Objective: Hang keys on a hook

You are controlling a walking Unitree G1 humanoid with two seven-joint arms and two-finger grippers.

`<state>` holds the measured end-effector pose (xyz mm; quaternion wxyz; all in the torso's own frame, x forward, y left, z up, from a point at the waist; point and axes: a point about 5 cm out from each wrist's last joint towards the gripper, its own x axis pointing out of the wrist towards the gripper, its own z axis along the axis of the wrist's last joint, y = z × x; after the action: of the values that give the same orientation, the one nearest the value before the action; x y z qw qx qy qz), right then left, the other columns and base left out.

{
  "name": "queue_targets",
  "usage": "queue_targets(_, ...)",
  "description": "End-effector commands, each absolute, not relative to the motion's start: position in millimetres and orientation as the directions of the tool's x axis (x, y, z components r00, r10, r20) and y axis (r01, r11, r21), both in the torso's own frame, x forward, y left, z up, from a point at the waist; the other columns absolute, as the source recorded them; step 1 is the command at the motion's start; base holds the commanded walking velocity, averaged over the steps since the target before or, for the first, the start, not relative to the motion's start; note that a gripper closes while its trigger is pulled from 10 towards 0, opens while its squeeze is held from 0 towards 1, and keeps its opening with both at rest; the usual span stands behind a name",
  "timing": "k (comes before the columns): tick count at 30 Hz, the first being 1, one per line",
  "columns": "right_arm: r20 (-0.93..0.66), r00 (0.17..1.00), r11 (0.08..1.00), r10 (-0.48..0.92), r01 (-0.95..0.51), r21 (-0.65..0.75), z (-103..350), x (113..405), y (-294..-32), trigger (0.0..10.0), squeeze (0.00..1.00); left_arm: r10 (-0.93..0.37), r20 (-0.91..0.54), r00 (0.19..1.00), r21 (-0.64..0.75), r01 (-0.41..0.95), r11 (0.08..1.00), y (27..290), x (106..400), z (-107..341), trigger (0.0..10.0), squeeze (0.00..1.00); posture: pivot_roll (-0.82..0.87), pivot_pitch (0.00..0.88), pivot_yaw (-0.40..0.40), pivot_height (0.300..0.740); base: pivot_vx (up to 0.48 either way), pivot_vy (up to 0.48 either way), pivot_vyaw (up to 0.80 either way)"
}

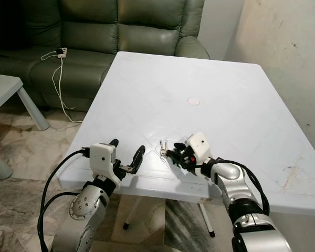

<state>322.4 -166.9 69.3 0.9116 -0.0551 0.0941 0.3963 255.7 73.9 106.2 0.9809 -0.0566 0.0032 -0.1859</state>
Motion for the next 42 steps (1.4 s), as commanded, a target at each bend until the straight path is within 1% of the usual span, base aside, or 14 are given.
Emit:
queue_targets(1, -0.23, 0.676, 0.688, 0.7, -0.725, -0.036, 69.3, 322.1, -175.1, 10.0, 0.0, -0.381, 0.039, 0.924, -0.148, 0.382, 0.912, 62.7, 253.0, 112.4, 10.0, 0.0, 0.07, 0.038, -0.104, 0.74, 0.0, 0.0, 0.0)
queue_targets(8, -0.242, 0.685, 0.699, 0.687, -0.714, -0.041, 68.8, 323.0, -178.3, 10.0, 0.0, -0.38, 0.039, 0.924, -0.149, 0.382, 0.912, 62.6, 253.5, 112.9, 10.0, 0.0, 0.06, 0.044, -0.103, 0.74, 0.0, 0.0, 0.0)
queue_targets(9, -0.241, 0.683, 0.696, 0.689, -0.717, -0.041, 69.1, 323.1, -178.3, 8.0, 0.0, -0.38, 0.039, 0.924, -0.15, 0.381, 0.912, 62.7, 253.8, 113.1, 10.0, 0.0, 0.06, 0.047, -0.103, 0.74, 0.0, 0.0, 0.0)
queue_targets(10, -0.241, 0.685, 0.698, 0.687, -0.715, -0.042, 69.1, 323.2, -178.6, 5.0, 0.0, -0.38, 0.039, 0.924, -0.15, 0.381, 0.912, 62.7, 253.8, 113.1, 10.0, 0.0, 0.06, 0.047, -0.103, 0.74, 0.0, 0.0, 0.0)
queue_targets(11, -0.24, 0.69, 0.704, 0.682, -0.709, -0.041, 69.1, 323.5, -178.9, 4.7, 0.0, -0.38, 0.039, 0.924, -0.15, 0.381, 0.912, 62.6, 253.8, 113.1, 10.0, 0.0, 0.06, 0.047, -0.103, 0.74, 0.0, 0.0, 0.0)
queue_targets(12, -0.24, 0.692, 0.705, 0.681, -0.708, -0.041, 69.2, 323.5, -179.0, 3.3, 0.0, -0.38, 0.039, 0.924, -0.15, 0.381, 0.912, 62.5, 253.8, 113.1, 10.0, 0.0, 0.06, 0.047, -0.103, 0.74, 0.0, 0.0, 0.0)
queue_targets(13, -0.241, 0.694, 0.708, 0.679, -0.705, -0.037, 68.9, 323.6, -179.2, 0.0, 0.0, -0.38, 0.039, 0.924, -0.151, 0.381, 0.912, 62.4, 253.7, 113.2, 10.0, 0.0, 0.06, 0.052, -0.102, 0.74, 0.0, 0.0, 0.0)
queue_targets(20, -0.229, 0.693, 0.707, 0.684, -0.707, -0.026, 68.8, 323.4, -178.4, 0.0, 0.0, -0.378, 0.037, 0.925, -0.158, 0.379, 0.912, 61.9, 253.3, 113.5, 10.0, 0.0, 0.07, 0.06, -0.103, 0.74, 0.0, 0.0, 0.0)
queue_targets(33, -0.229, 0.719, 0.733, 0.656, -0.679, -0.032, 71.2, 327.0, -180.8, 0.0, 0.0, -0.373, 0.037, 0.927, -0.165, 0.374, 0.912, 61.3, 253.2, 114.0, 10.0, 0.0, 0.06, 0.065, -0.104, 0.74, 0.0, 0.0, 0.0)
queue_targets(34, -0.247, 0.723, 0.737, 0.645, -0.674, -0.049, 70.5, 327.7, -181.1, 10.0, 0.0, -0.374, 0.037, 0.927, -0.166, 0.375, 0.912, 61.0, 253.1, 114.0, 10.0, 0.0, 0.06, 0.065, -0.104, 0.74, 0.0, 0.0, 0.0)
queue_targets(41, -0.243, 0.727, 0.745, 0.642, -0.666, -0.025, 69.9, 327.9, -181.7, 10.0, 0.0, -0.376, 0.035, 0.926, -0.168, 0.377, 0.911, 60.4, 253.1, 114.1, 10.0, 0.0, 0.06, 0.067, -0.105, 0.74, 0.0, 0.0, 0.0)
queue_targets(42, -0.242, 0.727, 0.746, 0.642, -0.666, -0.021, 70.0, 327.9, -181.9, 10.0, 1.0, -0.376, 0.035, 0.926, -0.169, 0.377, 0.911, 60.3, 253.1, 114.2, 10.0, 0.0, 0.06, 0.066, -0.105, 0.74, 0.0, 0.0, 0.0)
